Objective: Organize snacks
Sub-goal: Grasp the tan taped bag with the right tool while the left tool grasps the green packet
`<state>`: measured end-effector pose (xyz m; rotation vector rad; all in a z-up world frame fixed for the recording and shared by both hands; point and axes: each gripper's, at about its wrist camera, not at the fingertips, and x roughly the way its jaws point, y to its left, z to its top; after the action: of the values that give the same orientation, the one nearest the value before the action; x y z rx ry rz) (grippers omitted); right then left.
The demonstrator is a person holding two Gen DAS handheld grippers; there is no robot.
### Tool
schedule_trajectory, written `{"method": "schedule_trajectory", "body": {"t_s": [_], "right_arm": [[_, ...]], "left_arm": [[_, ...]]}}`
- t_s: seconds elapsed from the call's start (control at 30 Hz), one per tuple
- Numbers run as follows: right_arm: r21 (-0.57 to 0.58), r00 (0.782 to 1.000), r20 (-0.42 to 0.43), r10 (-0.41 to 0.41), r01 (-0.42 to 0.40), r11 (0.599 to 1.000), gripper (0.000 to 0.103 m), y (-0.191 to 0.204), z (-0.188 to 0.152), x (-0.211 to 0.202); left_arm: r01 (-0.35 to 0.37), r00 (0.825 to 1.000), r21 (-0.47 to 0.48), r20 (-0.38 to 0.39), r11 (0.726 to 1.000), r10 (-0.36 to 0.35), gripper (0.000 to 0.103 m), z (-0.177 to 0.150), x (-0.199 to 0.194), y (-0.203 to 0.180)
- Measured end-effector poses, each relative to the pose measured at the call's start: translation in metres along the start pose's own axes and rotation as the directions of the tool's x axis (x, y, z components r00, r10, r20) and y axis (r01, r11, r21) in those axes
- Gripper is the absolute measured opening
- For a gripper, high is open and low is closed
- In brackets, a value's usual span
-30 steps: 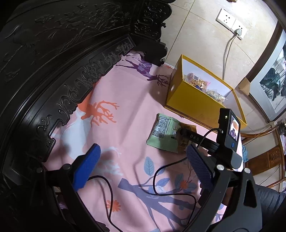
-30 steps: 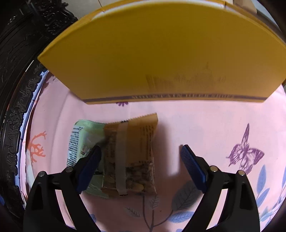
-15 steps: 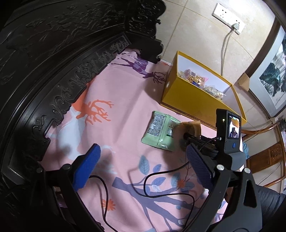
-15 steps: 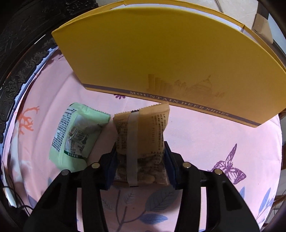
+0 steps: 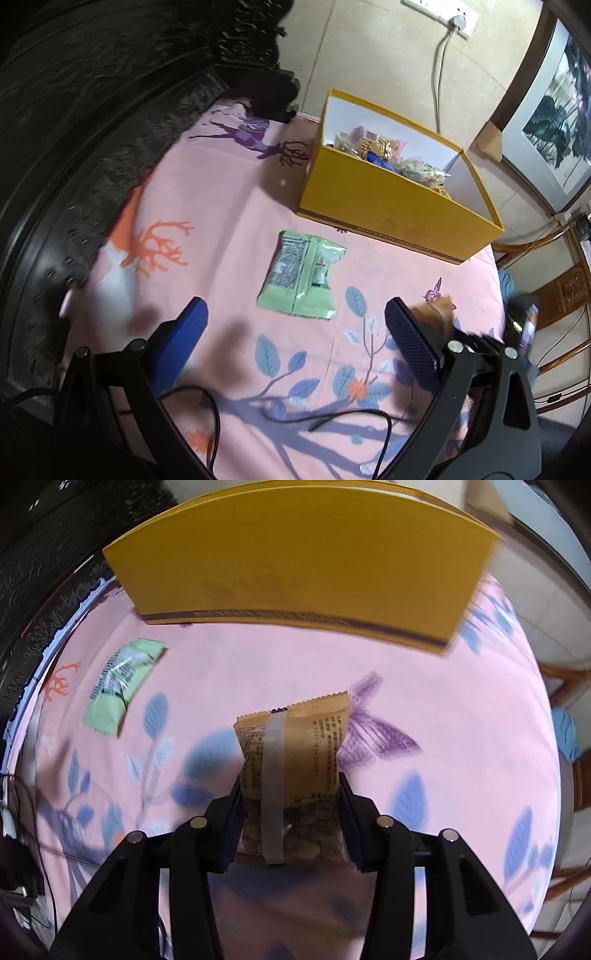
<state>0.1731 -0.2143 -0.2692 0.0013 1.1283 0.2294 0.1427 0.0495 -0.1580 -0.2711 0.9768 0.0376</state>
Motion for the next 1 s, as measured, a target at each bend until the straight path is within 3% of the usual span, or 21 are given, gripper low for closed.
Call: {"method": "schedule_trajectory", "body": {"t_s": [0.17, 0.27, 0.43, 0.73, 1.0], "right_arm": [[0.085, 1.0, 0.011, 0.017, -0.018, 0.996, 0.047, -0.018, -0.011, -0.009], [0.079, 0.999, 0.021, 0.025, -0.026, 0.997, 0.047, -0.019, -0.01, -0.015], [0.086, 0.998, 0.034, 0.057, -0.06, 0.995, 0.047, -0.017, -0.004, -0.019], [0.117, 0.995, 0.051, 0.08, -0.086, 0.989, 0.047, -0.02, 0.0, -0.021], [0.127, 0.995, 0.052, 0.081, -0.087, 0.988, 0.047, -0.018, 0.003, -0.02]], "left_arm": [[-0.004, 0.999, 0.065, -0.039, 0.998, 0.006, 0.098, 0.014, 0.05, -0.019], [-0.014, 0.997, 0.114, -0.079, 0.993, 0.023, 0.098, 0.016, 0.086, -0.027], [-0.035, 0.986, 0.111, -0.159, 0.993, 0.052, 0.098, 0.014, 0.13, -0.023], [-0.074, 0.972, 0.126, -0.214, 0.989, 0.1, 0.098, 0.013, 0.16, -0.019], [-0.111, 0.969, 0.214, -0.192, 0.971, 0.153, 0.1, 0.008, 0.164, -0.029]]}}
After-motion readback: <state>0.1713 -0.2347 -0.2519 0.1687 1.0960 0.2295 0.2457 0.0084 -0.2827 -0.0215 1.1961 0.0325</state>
